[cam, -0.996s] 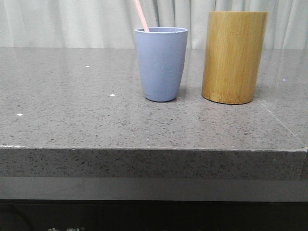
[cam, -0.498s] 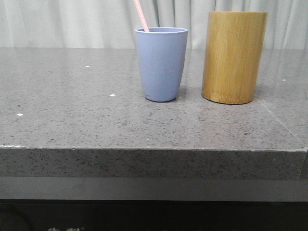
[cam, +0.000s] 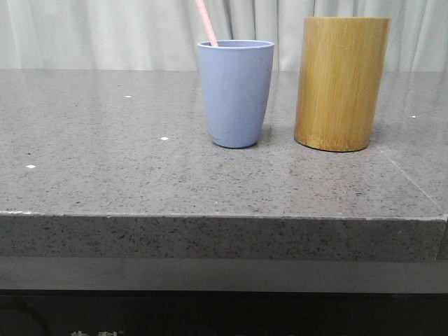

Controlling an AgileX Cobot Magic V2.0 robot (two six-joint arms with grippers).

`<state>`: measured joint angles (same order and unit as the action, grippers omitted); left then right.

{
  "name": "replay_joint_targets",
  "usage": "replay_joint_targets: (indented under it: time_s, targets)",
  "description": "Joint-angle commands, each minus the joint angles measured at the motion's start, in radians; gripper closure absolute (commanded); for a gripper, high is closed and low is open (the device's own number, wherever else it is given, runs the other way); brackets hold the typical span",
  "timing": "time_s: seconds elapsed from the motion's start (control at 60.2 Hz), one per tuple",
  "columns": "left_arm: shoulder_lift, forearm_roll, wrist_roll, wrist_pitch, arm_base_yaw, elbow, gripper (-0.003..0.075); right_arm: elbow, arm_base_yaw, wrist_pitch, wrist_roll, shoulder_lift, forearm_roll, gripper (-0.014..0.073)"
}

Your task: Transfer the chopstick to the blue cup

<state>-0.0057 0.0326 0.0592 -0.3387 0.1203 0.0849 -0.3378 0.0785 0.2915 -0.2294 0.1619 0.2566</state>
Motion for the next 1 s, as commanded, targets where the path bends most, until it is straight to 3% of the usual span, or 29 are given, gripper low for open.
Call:
replay_joint_targets:
  time_s: [0.0,0.149,0.98]
  targets:
    - [-0.025,0.013,-0.009,0.170,-0.001,-0.019,0.0739,-0.026,-0.004,-0.077,-0.009,0.011,0.006,0.0694]
    - [-0.025,0.015,-0.009,0.316,-0.001,-0.097,0.0739,-0.026,-0.004,-0.077,-0.009,0.011,0.006,0.0694]
    - [-0.021,0.015,-0.009,0.287,-0.009,-0.095,0.0739,-0.026,-0.004,-0.072,-0.009,0.011,0.006,0.0694]
